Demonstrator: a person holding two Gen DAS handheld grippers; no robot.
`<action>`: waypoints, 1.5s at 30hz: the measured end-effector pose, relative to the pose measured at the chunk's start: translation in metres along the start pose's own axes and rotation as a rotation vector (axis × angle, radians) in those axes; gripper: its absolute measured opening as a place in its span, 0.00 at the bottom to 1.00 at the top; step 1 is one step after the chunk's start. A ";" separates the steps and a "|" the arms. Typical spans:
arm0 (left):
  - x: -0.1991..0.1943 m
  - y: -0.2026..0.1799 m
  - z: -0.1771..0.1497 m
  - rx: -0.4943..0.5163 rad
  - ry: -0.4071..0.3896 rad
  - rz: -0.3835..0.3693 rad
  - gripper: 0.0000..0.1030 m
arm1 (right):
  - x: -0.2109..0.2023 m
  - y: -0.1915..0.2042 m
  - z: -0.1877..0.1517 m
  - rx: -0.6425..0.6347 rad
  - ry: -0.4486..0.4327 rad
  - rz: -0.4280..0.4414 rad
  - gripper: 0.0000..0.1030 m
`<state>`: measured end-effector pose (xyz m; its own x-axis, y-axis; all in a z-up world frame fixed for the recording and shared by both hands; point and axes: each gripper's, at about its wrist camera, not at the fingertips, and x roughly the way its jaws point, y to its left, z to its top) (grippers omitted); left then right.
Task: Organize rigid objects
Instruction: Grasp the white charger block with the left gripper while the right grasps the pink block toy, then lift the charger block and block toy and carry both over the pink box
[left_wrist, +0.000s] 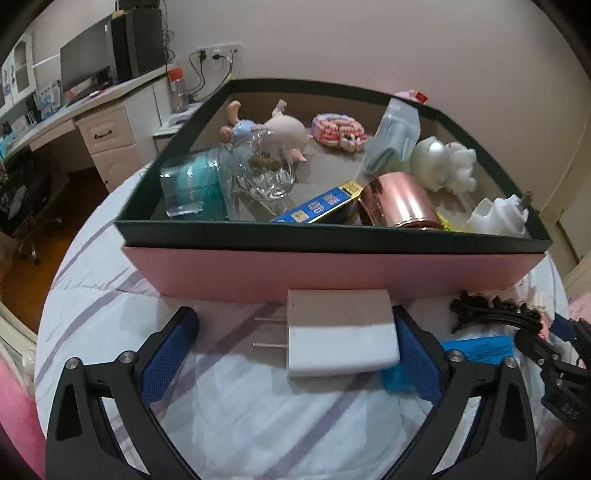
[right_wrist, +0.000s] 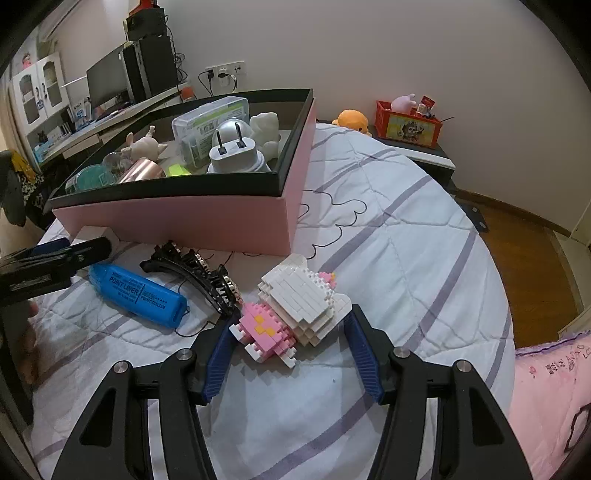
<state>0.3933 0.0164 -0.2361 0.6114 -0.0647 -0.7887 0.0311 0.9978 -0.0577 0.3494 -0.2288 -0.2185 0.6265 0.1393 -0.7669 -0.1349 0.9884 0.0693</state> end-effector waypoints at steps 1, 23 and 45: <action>-0.002 0.001 0.001 0.005 -0.009 -0.005 0.86 | 0.000 0.000 0.000 0.001 0.000 0.000 0.58; -0.081 0.026 -0.099 0.115 -0.055 0.029 0.69 | -0.052 0.016 -0.061 0.022 -0.009 0.127 0.58; -0.094 0.017 -0.096 0.100 -0.134 -0.014 0.64 | -0.061 0.030 -0.062 0.020 -0.130 0.047 0.58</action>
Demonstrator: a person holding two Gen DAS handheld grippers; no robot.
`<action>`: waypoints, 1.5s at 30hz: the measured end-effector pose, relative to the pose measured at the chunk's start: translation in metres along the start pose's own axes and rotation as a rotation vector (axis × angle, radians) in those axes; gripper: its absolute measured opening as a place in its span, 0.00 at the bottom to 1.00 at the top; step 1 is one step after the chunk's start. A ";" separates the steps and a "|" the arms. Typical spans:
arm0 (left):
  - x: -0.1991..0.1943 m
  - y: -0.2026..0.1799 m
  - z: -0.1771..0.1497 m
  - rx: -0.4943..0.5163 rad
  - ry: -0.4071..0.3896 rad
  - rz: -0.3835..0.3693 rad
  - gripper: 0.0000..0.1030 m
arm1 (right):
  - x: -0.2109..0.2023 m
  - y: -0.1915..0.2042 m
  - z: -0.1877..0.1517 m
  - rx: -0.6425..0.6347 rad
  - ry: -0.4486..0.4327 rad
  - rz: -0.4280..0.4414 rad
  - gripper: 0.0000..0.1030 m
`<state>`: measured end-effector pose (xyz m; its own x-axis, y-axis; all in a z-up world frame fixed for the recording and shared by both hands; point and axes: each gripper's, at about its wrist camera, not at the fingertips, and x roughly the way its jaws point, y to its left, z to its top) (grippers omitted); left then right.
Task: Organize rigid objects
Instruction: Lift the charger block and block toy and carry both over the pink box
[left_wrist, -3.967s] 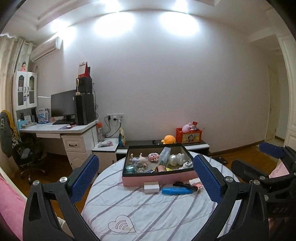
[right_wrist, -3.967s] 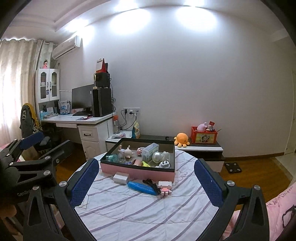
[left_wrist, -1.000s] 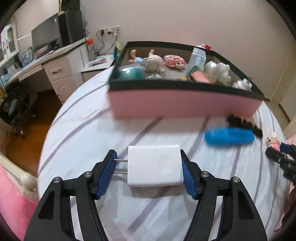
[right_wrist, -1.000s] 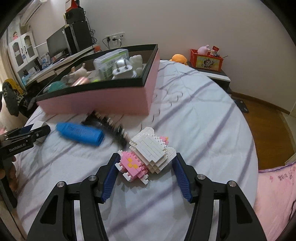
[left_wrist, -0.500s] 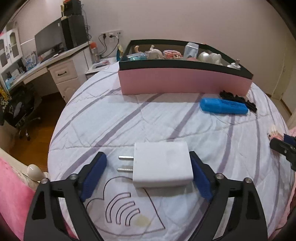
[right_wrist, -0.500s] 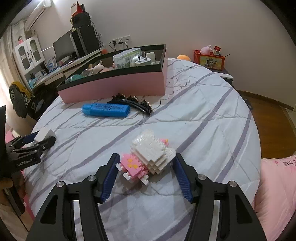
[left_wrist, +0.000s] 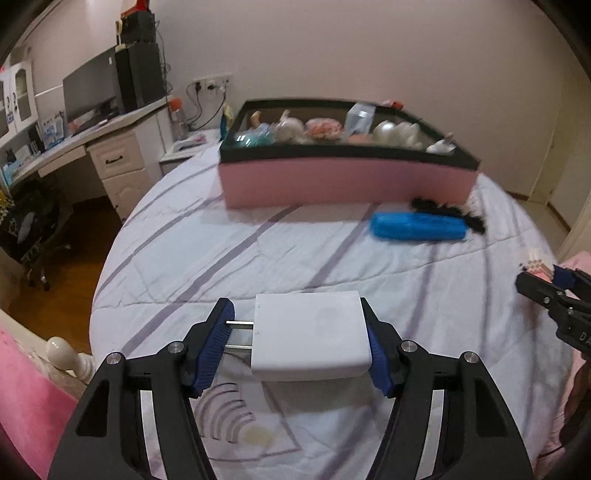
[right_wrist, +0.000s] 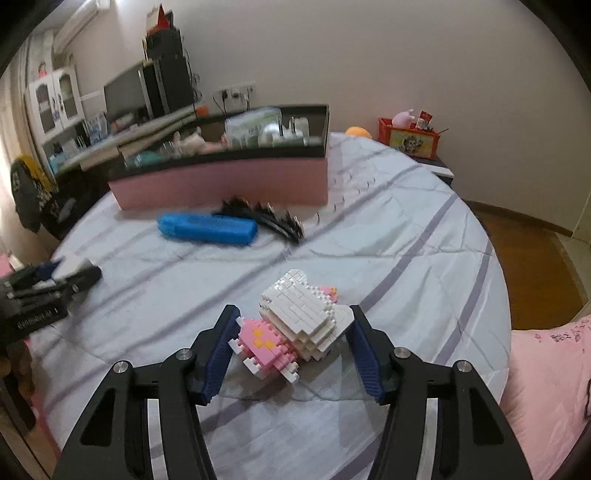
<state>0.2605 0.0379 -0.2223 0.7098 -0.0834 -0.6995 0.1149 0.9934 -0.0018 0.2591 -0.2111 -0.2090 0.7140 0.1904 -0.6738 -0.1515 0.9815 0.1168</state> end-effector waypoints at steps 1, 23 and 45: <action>-0.005 -0.003 0.001 0.006 -0.009 -0.005 0.64 | -0.005 0.001 0.002 -0.001 -0.011 0.010 0.58; -0.165 -0.045 0.067 0.044 -0.451 0.041 0.64 | -0.145 0.068 0.069 -0.124 -0.469 0.027 0.58; -0.156 -0.050 0.101 0.065 -0.542 0.047 0.64 | -0.129 0.063 0.083 -0.113 -0.492 0.031 0.59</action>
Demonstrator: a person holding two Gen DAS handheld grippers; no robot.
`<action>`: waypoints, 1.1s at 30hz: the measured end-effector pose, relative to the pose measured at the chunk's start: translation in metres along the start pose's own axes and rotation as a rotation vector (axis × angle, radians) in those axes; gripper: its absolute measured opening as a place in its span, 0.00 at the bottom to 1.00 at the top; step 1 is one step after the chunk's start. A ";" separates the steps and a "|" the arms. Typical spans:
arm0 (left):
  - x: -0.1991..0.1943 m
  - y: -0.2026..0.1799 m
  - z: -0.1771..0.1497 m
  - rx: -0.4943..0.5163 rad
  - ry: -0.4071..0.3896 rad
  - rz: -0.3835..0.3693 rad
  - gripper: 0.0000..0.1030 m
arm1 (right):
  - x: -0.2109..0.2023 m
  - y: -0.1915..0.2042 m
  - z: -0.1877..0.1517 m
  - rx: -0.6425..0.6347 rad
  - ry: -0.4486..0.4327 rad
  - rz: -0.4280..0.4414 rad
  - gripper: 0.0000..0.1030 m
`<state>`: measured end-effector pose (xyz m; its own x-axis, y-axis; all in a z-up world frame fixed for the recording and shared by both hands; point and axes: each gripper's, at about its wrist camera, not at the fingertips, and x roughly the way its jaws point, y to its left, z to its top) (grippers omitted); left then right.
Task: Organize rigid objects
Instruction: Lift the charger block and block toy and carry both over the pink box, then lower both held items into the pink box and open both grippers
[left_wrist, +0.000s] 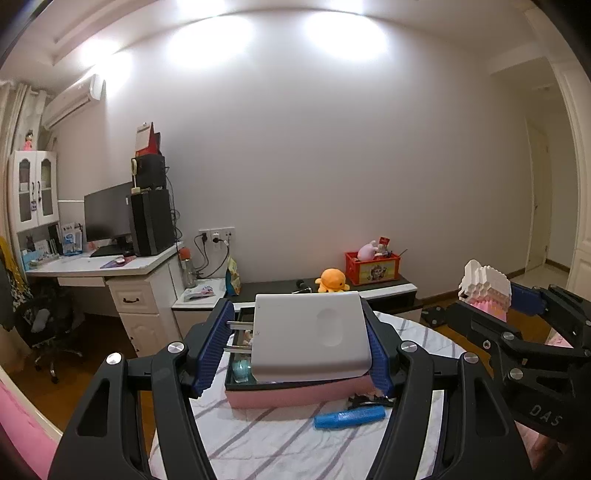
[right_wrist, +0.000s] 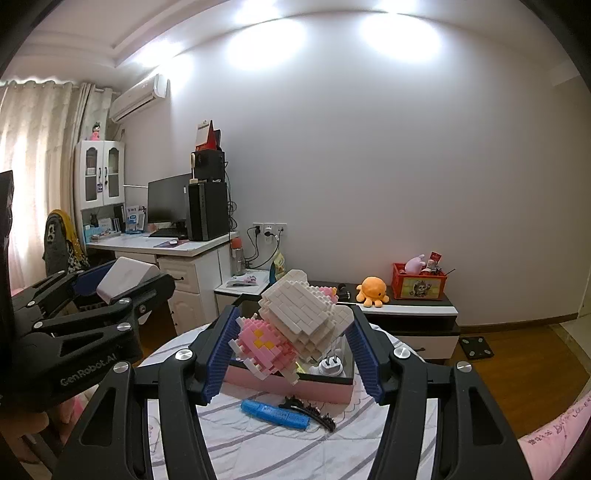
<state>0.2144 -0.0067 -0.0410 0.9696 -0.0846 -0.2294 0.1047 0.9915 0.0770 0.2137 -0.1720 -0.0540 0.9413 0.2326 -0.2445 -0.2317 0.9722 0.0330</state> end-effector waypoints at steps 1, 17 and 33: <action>0.004 0.000 0.001 0.002 -0.008 0.002 0.64 | 0.003 -0.002 0.000 -0.001 0.002 0.002 0.59; 0.162 0.010 -0.032 0.037 0.226 -0.023 0.65 | 0.144 -0.036 -0.021 0.005 0.228 -0.005 0.59; 0.230 0.011 -0.068 0.060 0.312 0.020 0.73 | 0.224 -0.036 -0.061 -0.030 0.407 0.033 0.59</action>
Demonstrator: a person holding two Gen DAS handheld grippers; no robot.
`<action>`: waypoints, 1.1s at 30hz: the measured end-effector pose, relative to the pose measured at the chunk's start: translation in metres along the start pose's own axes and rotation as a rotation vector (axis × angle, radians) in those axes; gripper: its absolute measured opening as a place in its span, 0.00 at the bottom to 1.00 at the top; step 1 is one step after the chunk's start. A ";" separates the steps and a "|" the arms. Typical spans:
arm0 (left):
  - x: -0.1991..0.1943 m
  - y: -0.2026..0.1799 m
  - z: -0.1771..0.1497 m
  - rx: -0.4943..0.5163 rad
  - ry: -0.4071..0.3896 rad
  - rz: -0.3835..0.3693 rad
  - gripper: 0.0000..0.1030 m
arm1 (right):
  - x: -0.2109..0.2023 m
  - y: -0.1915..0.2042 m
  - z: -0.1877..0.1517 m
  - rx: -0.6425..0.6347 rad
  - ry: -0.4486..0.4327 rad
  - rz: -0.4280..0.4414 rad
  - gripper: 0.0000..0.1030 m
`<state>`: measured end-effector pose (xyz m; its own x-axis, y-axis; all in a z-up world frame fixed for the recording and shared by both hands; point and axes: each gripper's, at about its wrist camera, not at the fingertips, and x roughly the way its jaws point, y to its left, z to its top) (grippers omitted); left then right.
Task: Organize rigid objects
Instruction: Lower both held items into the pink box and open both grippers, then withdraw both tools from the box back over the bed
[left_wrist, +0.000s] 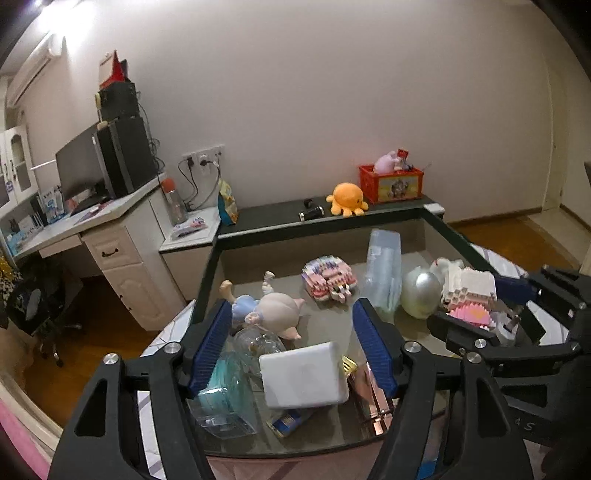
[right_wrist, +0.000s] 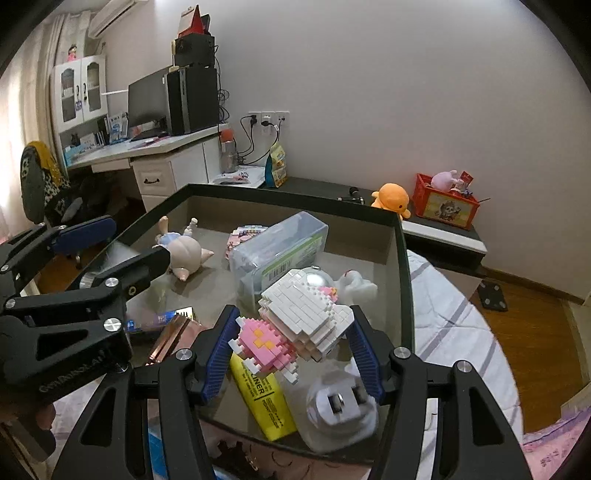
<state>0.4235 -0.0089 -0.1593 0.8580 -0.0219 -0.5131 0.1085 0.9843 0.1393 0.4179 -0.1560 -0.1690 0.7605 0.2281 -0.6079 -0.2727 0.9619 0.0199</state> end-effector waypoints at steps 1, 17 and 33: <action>-0.003 0.001 0.000 -0.002 -0.011 0.017 0.81 | -0.001 0.000 0.000 0.002 -0.007 -0.001 0.59; -0.148 0.017 0.009 -0.062 -0.208 0.035 1.00 | -0.135 0.009 0.002 0.044 -0.231 -0.005 1.00; -0.298 -0.005 -0.046 -0.061 -0.350 0.021 1.00 | -0.275 0.050 -0.058 0.030 -0.417 -0.050 1.00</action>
<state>0.1439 0.0006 -0.0457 0.9809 -0.0495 -0.1881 0.0675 0.9936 0.0907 0.1606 -0.1793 -0.0467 0.9475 0.2164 -0.2353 -0.2165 0.9759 0.0256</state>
